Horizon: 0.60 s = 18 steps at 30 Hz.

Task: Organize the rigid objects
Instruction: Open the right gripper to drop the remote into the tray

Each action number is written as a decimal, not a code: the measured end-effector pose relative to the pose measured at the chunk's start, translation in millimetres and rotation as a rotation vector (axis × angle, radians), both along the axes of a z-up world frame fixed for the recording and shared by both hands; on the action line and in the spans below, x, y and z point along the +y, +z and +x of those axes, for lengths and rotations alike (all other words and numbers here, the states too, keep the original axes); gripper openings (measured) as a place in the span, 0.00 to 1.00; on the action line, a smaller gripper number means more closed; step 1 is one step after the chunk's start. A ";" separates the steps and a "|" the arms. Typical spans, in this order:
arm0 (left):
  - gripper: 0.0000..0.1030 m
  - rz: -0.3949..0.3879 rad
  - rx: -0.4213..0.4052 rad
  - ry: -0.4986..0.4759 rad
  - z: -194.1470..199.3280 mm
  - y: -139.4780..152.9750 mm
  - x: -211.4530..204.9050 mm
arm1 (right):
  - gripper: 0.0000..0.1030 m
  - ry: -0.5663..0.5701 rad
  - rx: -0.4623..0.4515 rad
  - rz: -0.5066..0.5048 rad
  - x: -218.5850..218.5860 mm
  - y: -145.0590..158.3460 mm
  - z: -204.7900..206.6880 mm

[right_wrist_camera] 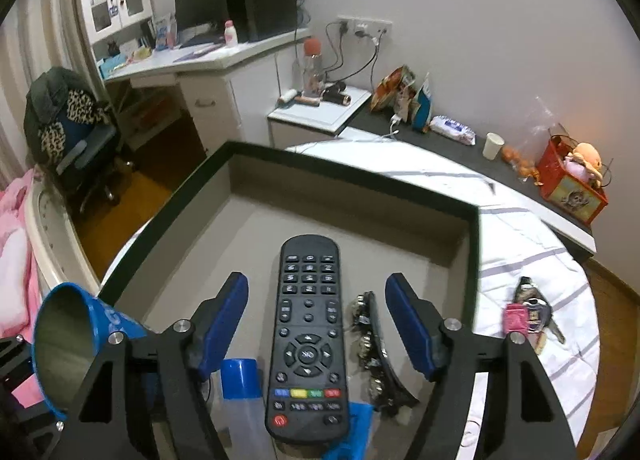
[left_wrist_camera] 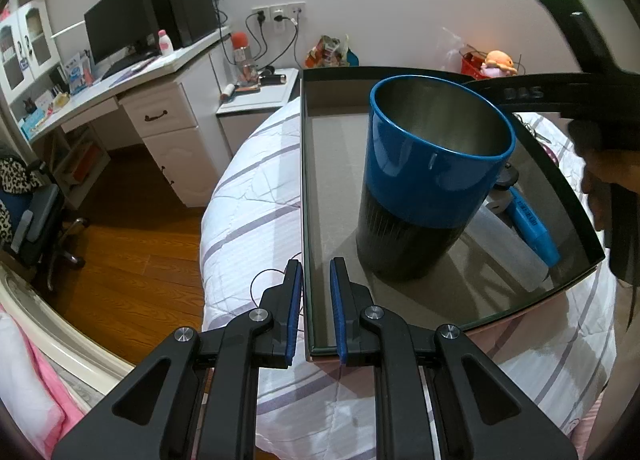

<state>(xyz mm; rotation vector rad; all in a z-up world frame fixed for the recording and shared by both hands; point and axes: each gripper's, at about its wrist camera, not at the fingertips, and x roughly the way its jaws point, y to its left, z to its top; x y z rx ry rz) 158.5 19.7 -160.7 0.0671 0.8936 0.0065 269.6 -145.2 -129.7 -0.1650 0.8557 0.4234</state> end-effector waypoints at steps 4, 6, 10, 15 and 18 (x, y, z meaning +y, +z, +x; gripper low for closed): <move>0.13 0.000 0.000 -0.001 -1.0 -0.4 0.5 | 0.74 -0.029 -0.064 -0.021 -12.4 12.7 -13.8; 0.13 -0.001 0.001 0.000 -0.8 -1.4 2.0 | 0.75 -0.059 -0.109 -0.041 -22.3 21.0 -23.0; 0.13 0.001 0.002 0.001 -0.8 -1.8 2.6 | 0.76 -0.101 -0.181 -0.031 -43.1 39.6 -42.6; 0.13 0.003 0.003 0.003 -0.5 -1.6 2.0 | 0.78 -0.149 -0.238 -0.032 -67.1 52.6 -67.4; 0.13 0.002 0.003 0.004 0.0 -2.5 3.0 | 0.79 -0.188 -0.254 -0.042 -80.8 55.1 -74.8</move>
